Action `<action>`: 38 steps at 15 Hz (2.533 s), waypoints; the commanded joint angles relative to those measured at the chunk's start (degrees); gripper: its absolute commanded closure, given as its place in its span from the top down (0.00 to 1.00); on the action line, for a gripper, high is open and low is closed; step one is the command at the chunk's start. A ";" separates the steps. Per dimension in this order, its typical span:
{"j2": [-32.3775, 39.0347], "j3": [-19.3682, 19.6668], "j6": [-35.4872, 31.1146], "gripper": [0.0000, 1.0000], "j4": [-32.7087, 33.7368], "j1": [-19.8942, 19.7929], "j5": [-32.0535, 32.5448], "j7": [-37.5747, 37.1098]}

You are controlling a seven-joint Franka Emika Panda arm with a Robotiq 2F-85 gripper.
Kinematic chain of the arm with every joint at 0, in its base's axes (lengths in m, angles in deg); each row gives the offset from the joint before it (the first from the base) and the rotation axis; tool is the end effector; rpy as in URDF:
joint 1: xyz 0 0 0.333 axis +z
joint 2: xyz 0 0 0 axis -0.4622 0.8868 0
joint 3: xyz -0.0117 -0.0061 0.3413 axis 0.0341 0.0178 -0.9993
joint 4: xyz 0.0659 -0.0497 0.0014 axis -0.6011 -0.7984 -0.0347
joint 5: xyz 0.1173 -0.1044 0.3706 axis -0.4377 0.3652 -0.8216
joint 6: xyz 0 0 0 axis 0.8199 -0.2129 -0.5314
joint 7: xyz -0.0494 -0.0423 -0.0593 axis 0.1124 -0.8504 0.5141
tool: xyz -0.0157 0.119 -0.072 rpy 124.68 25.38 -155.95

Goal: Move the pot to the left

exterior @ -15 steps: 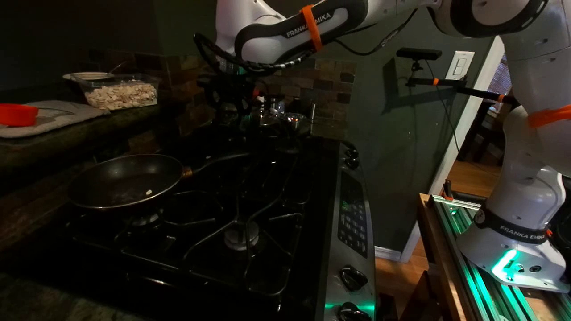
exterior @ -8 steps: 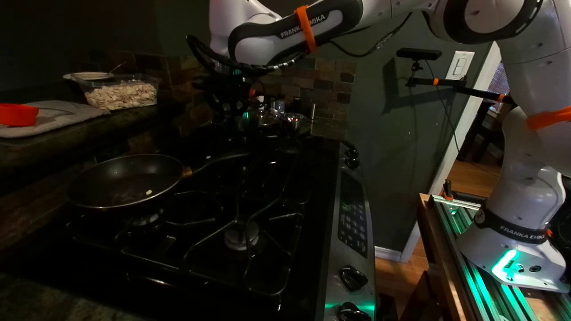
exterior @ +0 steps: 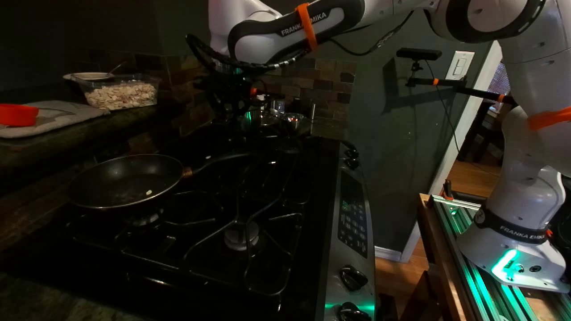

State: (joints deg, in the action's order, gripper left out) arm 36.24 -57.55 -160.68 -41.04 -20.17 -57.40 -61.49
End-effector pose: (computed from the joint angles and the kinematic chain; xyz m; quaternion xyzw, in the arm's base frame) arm 0.7720 0.0069 0.3938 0.7828 -0.5960 0.1733 0.0442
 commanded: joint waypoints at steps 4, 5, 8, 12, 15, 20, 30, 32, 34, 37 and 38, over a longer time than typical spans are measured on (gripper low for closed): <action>-7.72 0.28 0.43 0.08 -9.28 1.00 -0.32 -1.72; -8.96 0.03 0.12 0.08 -11.06 0.93 -0.48 -1.54; -12.93 -0.36 -1.34 0.08 -16.98 0.62 -0.74 -2.16; -18.08 -1.87 -3.69 0.08 -24.32 -0.49 -3.40 -1.05; -21.29 -2.65 -4.84 0.08 -29.16 -0.95 -6.01 -0.71; -26.12 -4.42 -7.31 0.08 -36.56 -2.00 -11.73 1.39; -24.56 -5.02 -4.24 0.08 -34.74 -1.69 -10.37 0.94; -24.87 -5.86 -3.03 0.08 -35.86 -1.33 -11.01 2.08; -25.56 -6.82 -1.95 0.08 -37.22 -1.03 -11.32 3.12; -27.01 -8.26 -1.08 0.08 -38.84 -0.89 -12.43 5.02; -27.49 -8.65 -1.03 0.08 -39.45 -0.84 -12.66 5.48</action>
State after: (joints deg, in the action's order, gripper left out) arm 11.26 -64.93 -162.89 -77.03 -21.03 -67.72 -58.34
